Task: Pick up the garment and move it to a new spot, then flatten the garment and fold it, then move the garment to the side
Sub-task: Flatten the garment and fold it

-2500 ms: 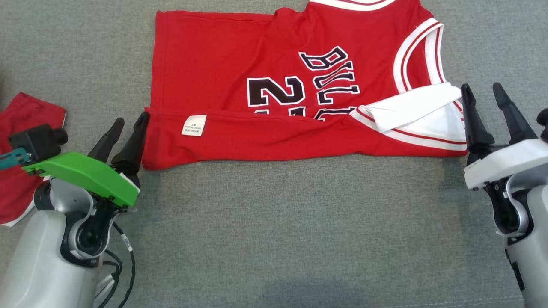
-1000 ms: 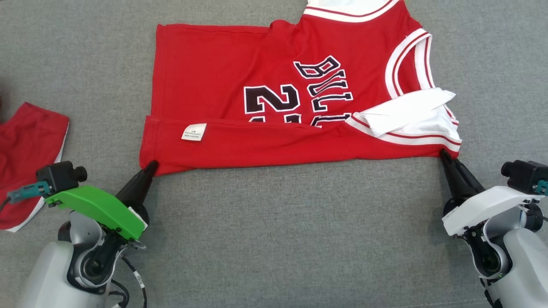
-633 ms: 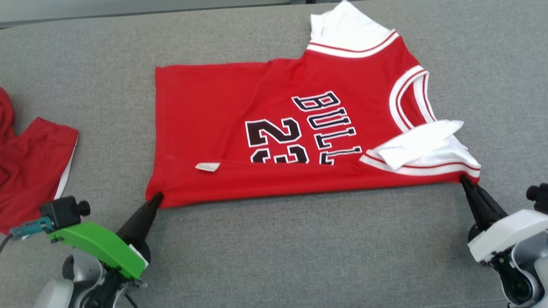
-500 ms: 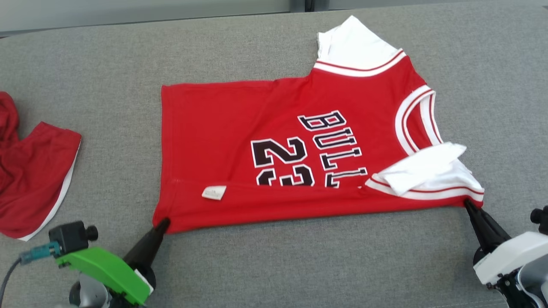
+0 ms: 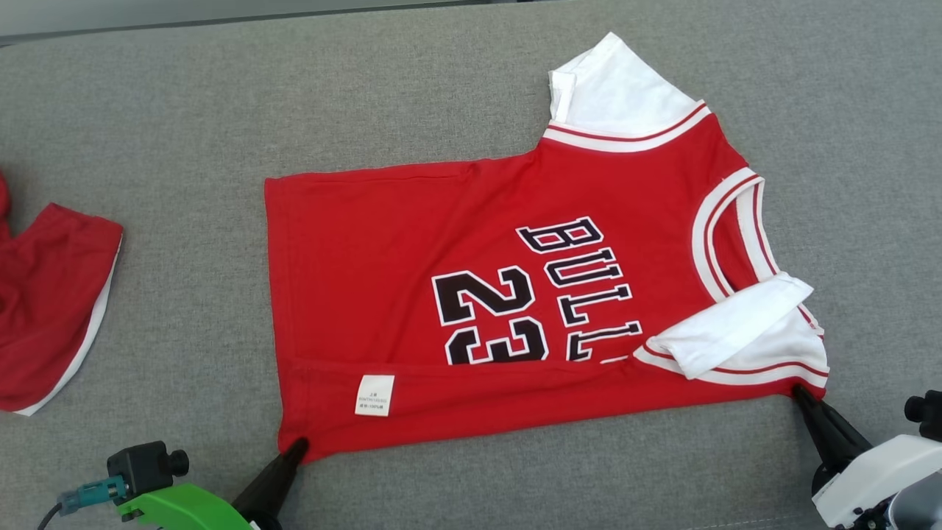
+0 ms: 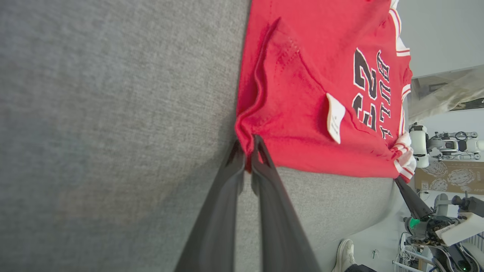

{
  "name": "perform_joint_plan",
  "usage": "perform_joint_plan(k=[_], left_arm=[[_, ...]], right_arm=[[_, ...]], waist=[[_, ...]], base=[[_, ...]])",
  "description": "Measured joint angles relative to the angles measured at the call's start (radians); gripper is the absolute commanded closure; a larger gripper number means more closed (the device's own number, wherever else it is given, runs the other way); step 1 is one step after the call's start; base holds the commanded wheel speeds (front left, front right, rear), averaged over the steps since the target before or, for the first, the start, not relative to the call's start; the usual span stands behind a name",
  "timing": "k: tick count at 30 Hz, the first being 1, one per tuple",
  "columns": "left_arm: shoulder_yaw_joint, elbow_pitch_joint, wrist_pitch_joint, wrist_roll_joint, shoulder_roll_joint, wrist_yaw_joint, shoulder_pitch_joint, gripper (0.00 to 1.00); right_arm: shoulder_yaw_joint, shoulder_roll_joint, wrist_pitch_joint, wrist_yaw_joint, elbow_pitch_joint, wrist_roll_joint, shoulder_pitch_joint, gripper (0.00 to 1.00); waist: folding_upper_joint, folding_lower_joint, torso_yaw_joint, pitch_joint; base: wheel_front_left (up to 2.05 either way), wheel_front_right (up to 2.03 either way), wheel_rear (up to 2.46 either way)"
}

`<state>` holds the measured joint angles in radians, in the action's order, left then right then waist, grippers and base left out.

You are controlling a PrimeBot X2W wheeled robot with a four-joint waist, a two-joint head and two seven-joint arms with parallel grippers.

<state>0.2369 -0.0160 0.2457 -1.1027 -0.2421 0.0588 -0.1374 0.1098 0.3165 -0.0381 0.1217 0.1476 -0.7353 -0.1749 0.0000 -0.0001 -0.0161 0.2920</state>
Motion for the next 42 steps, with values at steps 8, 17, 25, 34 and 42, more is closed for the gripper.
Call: perform_joint_plan(k=[8,17,25,34,42], left_arm=[[0.0,0.02,-0.024,0.031,0.006,-0.023,0.009,0.0],[-0.038,0.088,-0.053,0.201,-0.132,-0.063,0.103,0.0],[0.03,0.121,0.013,0.274,-0.151,-0.064,0.406,0.0],[0.093,0.029,0.094,0.31,-0.089,-0.077,0.659,0.0],[0.1,-0.072,0.088,0.308,-0.043,-0.055,0.795,0.0]], right_arm=[[0.011,0.03,-0.005,-0.026,-0.027,0.071,0.019,0.0],[-0.063,0.112,-0.02,-0.071,-0.139,0.094,0.084,0.0],[-0.054,0.185,-0.063,-0.109,-0.244,0.203,0.443,0.0],[0.067,0.158,-0.174,-0.115,-0.212,0.274,0.761,0.0],[0.136,0.128,-0.211,-0.11,-0.114,0.32,0.917,0.0]], waist=[[0.0,0.0,0.006,0.028],[0.0,0.0,0.02,0.076],[0.0,0.0001,0.038,0.166],[0.0,0.0002,0.066,0.287],[0.0,0.0003,0.098,0.396]], base=[[0.0,0.0,0.0],[0.0,0.0,0.0],[0.0,0.0,0.0],[0.0,0.0,0.0],[0.0,0.0,0.0]])
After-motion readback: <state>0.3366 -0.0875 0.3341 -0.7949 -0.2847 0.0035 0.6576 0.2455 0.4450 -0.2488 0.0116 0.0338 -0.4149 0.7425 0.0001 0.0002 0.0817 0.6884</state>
